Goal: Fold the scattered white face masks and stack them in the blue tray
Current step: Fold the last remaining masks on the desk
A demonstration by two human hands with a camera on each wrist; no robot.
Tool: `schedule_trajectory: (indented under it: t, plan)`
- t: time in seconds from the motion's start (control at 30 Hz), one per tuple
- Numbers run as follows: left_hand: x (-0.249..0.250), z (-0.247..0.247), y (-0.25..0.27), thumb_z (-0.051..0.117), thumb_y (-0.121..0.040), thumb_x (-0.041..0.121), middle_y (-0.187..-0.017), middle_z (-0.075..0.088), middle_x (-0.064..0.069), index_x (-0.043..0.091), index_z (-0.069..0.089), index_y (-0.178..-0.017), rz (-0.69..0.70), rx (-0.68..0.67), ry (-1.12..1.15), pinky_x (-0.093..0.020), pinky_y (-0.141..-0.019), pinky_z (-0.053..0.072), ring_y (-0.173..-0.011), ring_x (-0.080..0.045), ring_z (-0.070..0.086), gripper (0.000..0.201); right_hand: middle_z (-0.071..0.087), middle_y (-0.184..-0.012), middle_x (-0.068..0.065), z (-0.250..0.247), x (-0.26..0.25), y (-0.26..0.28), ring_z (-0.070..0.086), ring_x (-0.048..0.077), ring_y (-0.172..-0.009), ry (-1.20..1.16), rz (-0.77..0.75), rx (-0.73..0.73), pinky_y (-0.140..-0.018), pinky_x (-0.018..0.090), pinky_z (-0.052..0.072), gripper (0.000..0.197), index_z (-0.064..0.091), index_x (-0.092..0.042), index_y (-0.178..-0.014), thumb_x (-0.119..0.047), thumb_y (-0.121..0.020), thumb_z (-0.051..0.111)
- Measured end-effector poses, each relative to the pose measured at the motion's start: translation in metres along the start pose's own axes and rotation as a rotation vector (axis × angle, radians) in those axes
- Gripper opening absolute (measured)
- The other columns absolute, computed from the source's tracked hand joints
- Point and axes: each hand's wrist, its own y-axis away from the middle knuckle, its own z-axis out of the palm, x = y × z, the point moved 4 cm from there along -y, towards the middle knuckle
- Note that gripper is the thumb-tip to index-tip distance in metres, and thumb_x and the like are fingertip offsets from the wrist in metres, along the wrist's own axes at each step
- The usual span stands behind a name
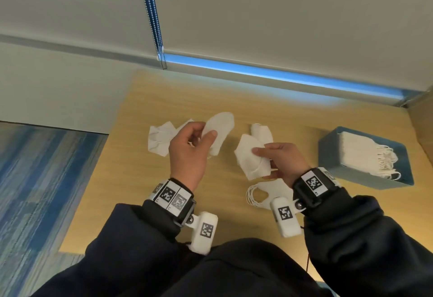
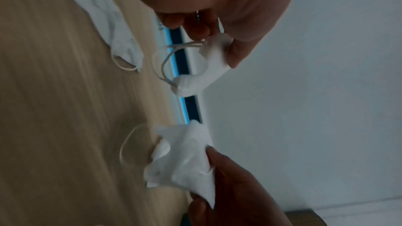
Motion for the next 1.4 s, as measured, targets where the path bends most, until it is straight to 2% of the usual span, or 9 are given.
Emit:
schedule_trajectory:
  t: [0.27,0.37,0.57,0.7,0.8,0.93,1.13,1.27,1.4]
  plan:
    - [-0.014,-0.008,-0.007,0.075,-0.089,0.019,-0.084,0.065,-0.012,0.025,0.071,-0.09,-0.145,-0.004,0.058,-0.033,-0.073,0.051,-0.075,-0.013,0.059,0.007,0.041,-0.057,0.004,0.005,0.007,-0.008,0.041,0.019,-0.052,0.158,-0.046,0.051,-0.051,0.027,0.035,0.058,0.046,-0.016,-0.057,-0.047,-0.054,0.096]
    - [-0.032,-0.013,-0.003,0.075,-0.088,0.015,-0.089,0.069,-0.005,0.021,0.073,-0.089,-0.288,0.035,0.108,-0.031,-0.077,0.051,-0.082,-0.013,0.062,0.006,0.056,-0.063,0.008,0.003,0.012,-0.014,0.054,0.023,-0.057,0.128,0.015,0.099,-0.055,0.03,0.044,0.052,0.056,-0.017,-0.061,-0.054,-0.059,0.092]
    - [-0.044,-0.031,-0.002,0.072,-0.09,0.012,-0.089,0.071,0.006,0.017,0.069,-0.087,-0.476,0.189,0.254,-0.025,-0.069,0.045,-0.082,-0.013,0.062,0.006,0.073,-0.083,0.011,0.0,0.01,-0.014,0.067,0.026,-0.073,0.003,0.01,0.119,-0.056,0.031,0.053,0.023,0.071,-0.011,-0.078,-0.027,-0.076,0.088]
    - [-0.035,-0.025,0.0,0.074,-0.087,0.017,-0.094,0.071,0.0,0.006,0.069,-0.097,-0.365,0.159,0.173,-0.036,-0.085,0.051,-0.086,-0.014,0.064,0.015,0.073,-0.084,0.005,0.004,0.005,-0.009,0.068,0.021,-0.074,-0.009,-0.039,0.097,-0.05,0.027,0.052,0.018,0.072,-0.01,-0.086,-0.019,-0.079,0.085]
    - [-0.024,-0.011,0.005,0.075,-0.087,0.023,-0.095,0.071,-0.004,0.018,0.069,-0.094,-0.205,0.055,-0.009,-0.032,-0.081,0.053,-0.087,-0.015,0.066,0.011,0.074,-0.093,0.01,0.011,0.003,-0.006,0.071,0.026,-0.081,-0.096,-0.015,0.058,-0.059,0.035,0.057,0.022,0.072,-0.008,-0.097,-0.022,-0.083,0.082]
    - [-0.004,0.014,0.016,0.075,-0.086,0.021,-0.083,0.063,0.015,0.028,0.067,-0.091,0.146,-0.153,-0.311,-0.014,-0.072,0.042,-0.078,-0.001,0.055,0.012,0.073,-0.095,0.012,0.017,0.002,-0.004,0.073,0.029,-0.08,-0.224,0.05,0.062,-0.061,0.042,0.059,0.026,0.068,-0.003,-0.103,-0.024,-0.089,0.076]
    - [-0.012,0.038,0.03,0.072,-0.081,0.024,-0.092,0.063,0.013,0.031,0.074,-0.089,0.77,-0.444,-0.836,-0.032,-0.078,0.028,-0.091,-0.017,0.052,0.01,0.075,-0.097,0.012,0.026,0.004,0.001,0.072,0.027,-0.082,-0.261,0.065,-0.102,-0.076,0.044,0.058,0.041,0.069,-0.004,-0.11,-0.039,-0.089,0.075]
    - [-0.024,0.034,0.031,0.073,-0.079,0.026,-0.094,0.063,0.015,0.033,0.074,-0.088,0.795,-0.507,-0.872,-0.032,-0.08,0.027,-0.094,-0.016,0.051,0.011,0.074,-0.092,0.013,0.023,0.01,0.003,0.07,0.023,-0.072,-0.207,-0.003,-0.102,-0.058,0.031,0.058,0.015,0.071,-0.006,-0.099,-0.005,-0.085,0.076]
    - [-0.038,0.023,0.022,0.064,-0.081,0.048,-0.101,0.06,0.022,0.041,0.074,-0.097,0.545,-0.657,-0.827,-0.037,-0.088,0.039,-0.098,-0.008,0.05,0.019,0.073,-0.09,0.013,0.02,0.017,0.002,0.067,0.026,-0.077,-0.211,-0.014,-0.065,-0.067,0.035,0.058,0.016,0.074,-0.008,-0.092,0.005,-0.083,0.074]
